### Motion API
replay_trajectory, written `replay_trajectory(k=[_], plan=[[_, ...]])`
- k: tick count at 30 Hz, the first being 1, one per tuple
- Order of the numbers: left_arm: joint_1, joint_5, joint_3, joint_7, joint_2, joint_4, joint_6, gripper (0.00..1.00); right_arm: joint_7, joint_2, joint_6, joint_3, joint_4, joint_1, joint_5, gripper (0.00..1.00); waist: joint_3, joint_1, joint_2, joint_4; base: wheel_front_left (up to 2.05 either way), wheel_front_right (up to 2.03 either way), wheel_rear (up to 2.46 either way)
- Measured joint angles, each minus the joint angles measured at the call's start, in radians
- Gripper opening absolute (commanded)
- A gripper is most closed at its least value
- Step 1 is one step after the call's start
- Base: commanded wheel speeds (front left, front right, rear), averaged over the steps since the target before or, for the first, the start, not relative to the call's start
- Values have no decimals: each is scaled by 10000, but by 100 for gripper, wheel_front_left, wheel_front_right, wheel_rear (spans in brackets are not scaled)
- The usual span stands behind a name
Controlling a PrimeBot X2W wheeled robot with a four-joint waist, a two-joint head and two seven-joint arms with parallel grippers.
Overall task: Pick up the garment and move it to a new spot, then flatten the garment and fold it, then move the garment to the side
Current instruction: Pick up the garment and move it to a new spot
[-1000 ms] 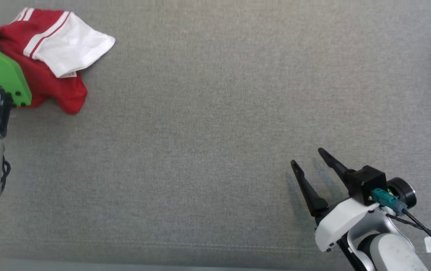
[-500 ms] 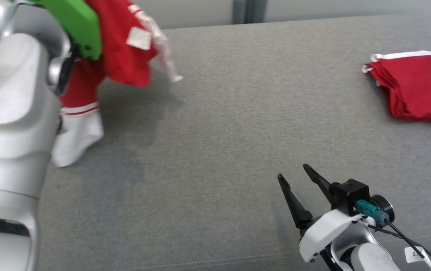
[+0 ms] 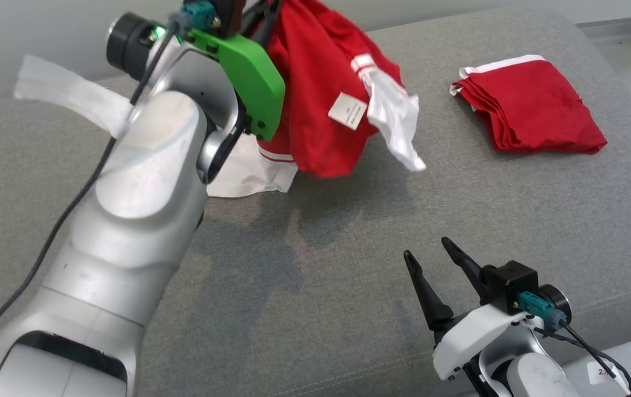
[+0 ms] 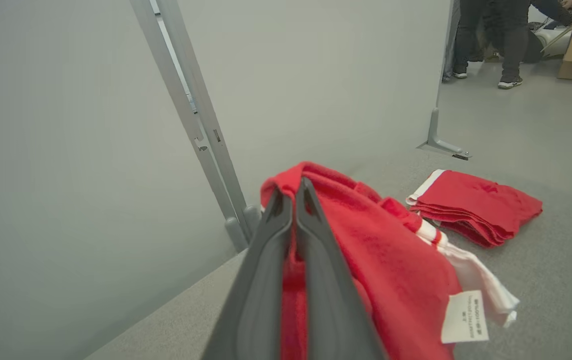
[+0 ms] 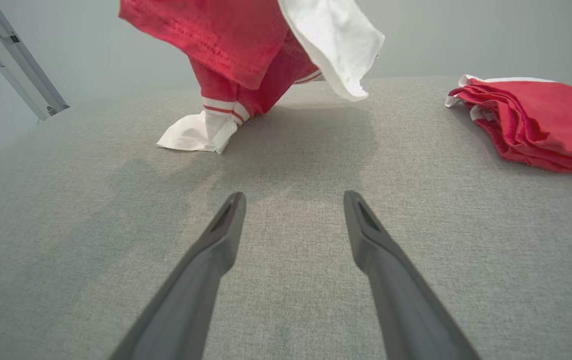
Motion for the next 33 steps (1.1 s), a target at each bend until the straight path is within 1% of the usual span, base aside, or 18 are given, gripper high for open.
replay_trajectory(k=[4,10,13,14,15,16,19,23,28,33], plan=[[705,58,-382,54,-33,458,-8,0,-109,21,0,25,117,-41,6,100,192,0,0,-161,0,0,0],[1629,311,-982,201,-2,1733,6,0,-221,58,0,205,284,-220,67,100,402,0,0,-297,0,0,0],[1815,481,-1189,69,44,2353,65,0,-288,71,2,272,385,-292,94,100,438,0,0,-354,0,0,0],[1836,485,-1197,-36,42,2523,107,94,-295,71,0,276,422,-302,96,100,434,0,0,-353,0,0,0],[1871,468,-1147,-196,38,2656,186,100,-320,71,0,268,453,-312,98,100,422,0,0,-341,0,0,0],[1901,403,-1053,-397,25,2788,293,100,-336,71,0,257,477,-314,105,100,409,0,0,-319,0,0,0],[2011,176,-825,-798,2,3118,370,100,-353,75,0,219,537,-314,105,100,332,0,0,-220,0,0,0],[2152,-297,-372,-1476,-27,3216,495,100,-362,79,0,157,594,-270,94,100,120,0,0,-46,0,0,0],[2635,-704,-134,-1889,10,3085,439,100,-316,81,0,46,604,-93,88,100,-244,0,0,232,0,0,0],[3413,-794,-199,-2067,46,2604,430,100,-221,81,0,-71,523,175,73,100,-601,0,0,561,0,0,0]])
